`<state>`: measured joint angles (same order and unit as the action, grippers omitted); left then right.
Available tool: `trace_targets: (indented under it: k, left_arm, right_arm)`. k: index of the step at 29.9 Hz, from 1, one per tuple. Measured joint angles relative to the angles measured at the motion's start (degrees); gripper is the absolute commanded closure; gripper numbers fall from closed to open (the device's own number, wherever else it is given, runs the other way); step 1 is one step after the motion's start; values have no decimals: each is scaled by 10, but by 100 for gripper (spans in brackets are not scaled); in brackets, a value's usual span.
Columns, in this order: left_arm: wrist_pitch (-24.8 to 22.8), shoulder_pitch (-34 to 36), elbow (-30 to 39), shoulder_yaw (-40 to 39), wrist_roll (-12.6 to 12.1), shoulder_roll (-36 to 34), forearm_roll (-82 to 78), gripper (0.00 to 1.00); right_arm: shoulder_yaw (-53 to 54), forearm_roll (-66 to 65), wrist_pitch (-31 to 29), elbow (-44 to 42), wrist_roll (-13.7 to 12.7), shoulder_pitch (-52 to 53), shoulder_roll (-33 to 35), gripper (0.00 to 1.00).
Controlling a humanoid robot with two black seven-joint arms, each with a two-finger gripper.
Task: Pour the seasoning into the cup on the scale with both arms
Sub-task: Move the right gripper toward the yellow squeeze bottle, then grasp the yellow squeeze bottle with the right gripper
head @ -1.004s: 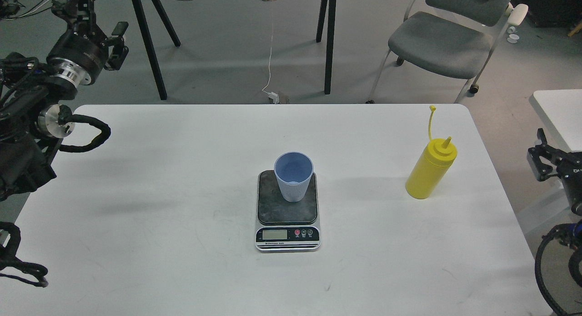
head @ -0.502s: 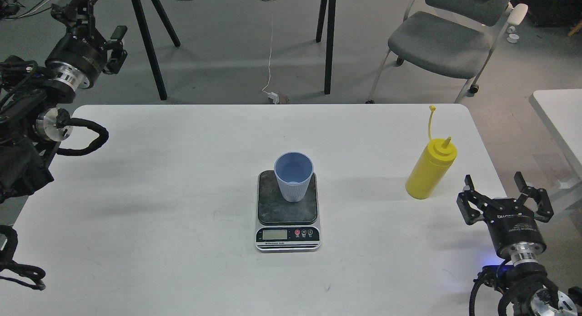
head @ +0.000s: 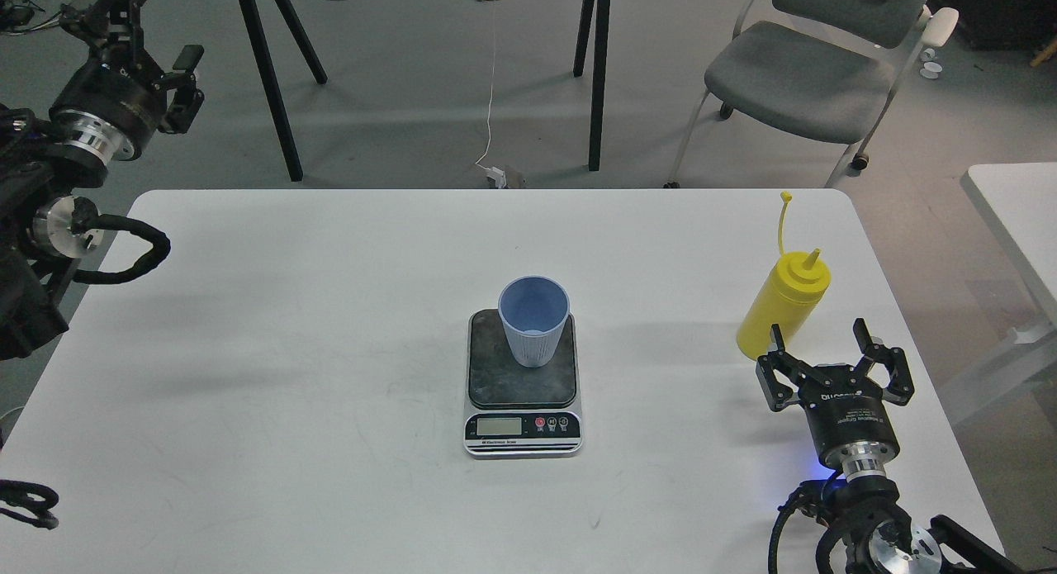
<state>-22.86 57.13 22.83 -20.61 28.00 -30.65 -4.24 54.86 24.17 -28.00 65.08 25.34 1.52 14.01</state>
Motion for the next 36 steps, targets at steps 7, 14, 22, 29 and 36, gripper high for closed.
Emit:
trace_targets:
  k: [7, 14, 22, 29, 36]
  left_arm:
    - [5, -1, 61, -1, 0, -54, 0, 15]
    - [0, -2, 63, -1, 0, -72, -1, 15]
    - [2, -3, 64, 0, 0, -72, -1, 15]
    - [3, -3, 65, 1, 0, -68, -2, 15]
    - [4, -3, 65, 4, 0, -66, -4, 15]
  right_arm:
    - [-5, -25, 0, -61, 1, 45, -34, 0]
    - [-2, -31, 0, -85, 0, 72, -47, 0]
    - [3, -31, 0, -104, 0, 88, -48, 1]
    - [9, -31, 0, -133, 1, 104, -51, 1]
    - [11, -31, 0, -155, 1, 112, -59, 2]
